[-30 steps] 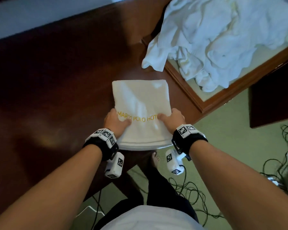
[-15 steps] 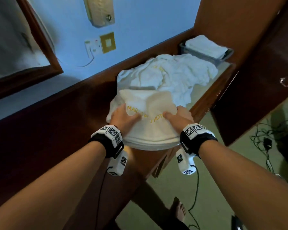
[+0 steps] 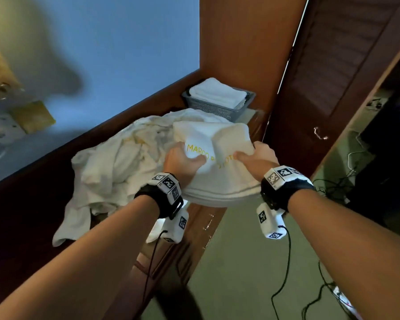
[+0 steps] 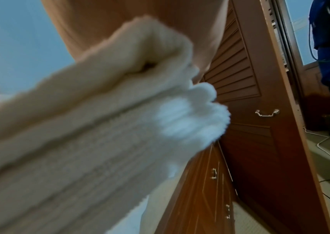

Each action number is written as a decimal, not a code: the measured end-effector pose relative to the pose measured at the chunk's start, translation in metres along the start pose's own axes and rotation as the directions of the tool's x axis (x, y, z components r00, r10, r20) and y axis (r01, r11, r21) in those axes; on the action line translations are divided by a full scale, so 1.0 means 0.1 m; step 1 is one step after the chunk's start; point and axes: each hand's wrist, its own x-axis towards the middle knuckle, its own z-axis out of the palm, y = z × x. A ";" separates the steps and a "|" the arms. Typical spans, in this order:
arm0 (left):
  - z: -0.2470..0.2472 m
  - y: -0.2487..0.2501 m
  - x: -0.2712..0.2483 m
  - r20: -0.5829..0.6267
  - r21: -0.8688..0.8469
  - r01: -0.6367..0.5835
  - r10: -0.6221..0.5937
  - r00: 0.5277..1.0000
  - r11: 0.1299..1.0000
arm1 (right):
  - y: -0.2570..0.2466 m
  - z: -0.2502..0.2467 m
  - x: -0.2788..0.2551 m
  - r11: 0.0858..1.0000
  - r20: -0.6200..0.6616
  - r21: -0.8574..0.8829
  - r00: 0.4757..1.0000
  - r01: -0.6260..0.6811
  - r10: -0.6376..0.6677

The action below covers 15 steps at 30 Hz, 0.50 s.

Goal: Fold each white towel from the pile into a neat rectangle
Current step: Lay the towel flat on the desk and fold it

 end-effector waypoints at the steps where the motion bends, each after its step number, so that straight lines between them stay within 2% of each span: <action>1: 0.12 0.10 0.12 0.001 0.003 -0.008 0.008 1.000 1.000 | 0.07 -0.10 0.13 1.000 -0.007 0.008 1.000 -0.005 0.005; 7: 0.78 0.51 0.87 0.053 -0.020 -0.031 0.032 0.998 0.999 | 0.38 -0.50 0.93 0.999 -0.072 0.017 0.997 -0.039 0.040; 15: 1.67 0.74 2.09 0.105 -0.050 -0.085 0.090 0.990 0.995 | 0.68 -0.77 2.24 0.997 -0.107 -0.005 0.991 -0.083 0.082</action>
